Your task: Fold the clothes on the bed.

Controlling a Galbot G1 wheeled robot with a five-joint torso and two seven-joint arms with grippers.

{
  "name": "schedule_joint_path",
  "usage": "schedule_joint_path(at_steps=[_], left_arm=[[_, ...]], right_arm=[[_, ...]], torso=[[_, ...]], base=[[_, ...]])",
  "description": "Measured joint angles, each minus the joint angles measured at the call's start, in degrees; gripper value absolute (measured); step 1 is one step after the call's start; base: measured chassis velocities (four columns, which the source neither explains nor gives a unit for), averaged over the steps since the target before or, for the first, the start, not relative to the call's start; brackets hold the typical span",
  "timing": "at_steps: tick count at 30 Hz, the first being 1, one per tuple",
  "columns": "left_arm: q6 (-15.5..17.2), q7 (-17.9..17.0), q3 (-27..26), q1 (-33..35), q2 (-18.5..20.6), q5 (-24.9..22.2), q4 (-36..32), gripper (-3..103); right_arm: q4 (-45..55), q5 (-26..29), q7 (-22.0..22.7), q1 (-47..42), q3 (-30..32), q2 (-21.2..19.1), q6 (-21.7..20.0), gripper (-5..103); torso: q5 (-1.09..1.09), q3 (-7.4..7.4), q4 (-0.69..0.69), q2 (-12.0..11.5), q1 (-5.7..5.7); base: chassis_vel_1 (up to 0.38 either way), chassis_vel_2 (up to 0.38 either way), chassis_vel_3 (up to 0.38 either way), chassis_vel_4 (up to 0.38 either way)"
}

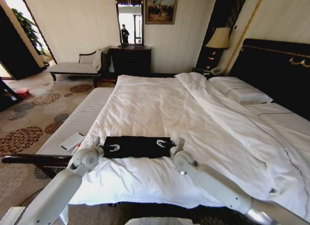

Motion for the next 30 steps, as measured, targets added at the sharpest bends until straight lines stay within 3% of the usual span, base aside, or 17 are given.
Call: schedule_joint_path(at_steps=[7,14,16,19,25,28,30], left_arm=[[0.0,-0.3,-2.5,8.3,4.0,3.1,-4.4,100],[0.0,-0.7,-5.8,8.4,3.4,0.9,-9.9,100],[0.0,-0.7,-9.1,5.5,2.0,-3.0,-14.3,100],[0.0,-0.7,-14.2,0.8,0.3,-8.5,-17.9,100],[0.0,-2.3,-16.5,-7.7,-1.6,-11.8,-14.1,100],[0.0,-3.2,-17.3,-11.8,-2.6,-12.9,-11.3,100],[0.0,-3.2,-17.5,-12.2,-2.6,-13.2,-11.0,100]], right_arm=[[4.4,-1.6,0.7,-7.2,4.4,-1.7,0.4,100],[8.6,-0.2,0.5,-9.8,12.5,-2.1,0.8,100],[9.1,2.6,0.1,-9.7,17.0,-2.1,1.0,100],[6.8,6.9,-1.3,-7.9,19.2,-2.6,0.4,100],[3.0,16.7,-1.6,-5.7,19.1,-2.4,-4.1,100],[-0.5,25.3,-1.4,-4.3,19.2,-1.0,-7.9,100],[-1.6,26.8,-1.4,-4.1,19.5,-0.6,-8.5,100]], torso=[[0.0,0.0,0.01,0.0,0.0],[0.0,0.0,0.03,0.0,0.0],[-0.02,0.0,-0.06,0.0,0.0],[0.02,0.0,0.04,0.0,0.0],[-0.02,0.01,0.0,0.0,0.0],[0.0,0.02,0.01,0.0,0.02],[0.0,0.02,0.01,0.0,0.02]], base=[[0.0,0.0,0.0,0.0],[0.0,0.0,0.0,0.0],[0.0,0.0,0.0,0.0],[0.0,0.0,0.0,0.0],[0.0,0.0,0.0,0.0],[0.0,0.0,0.0,0.0],[0.0,0.0,0.0,0.0]])
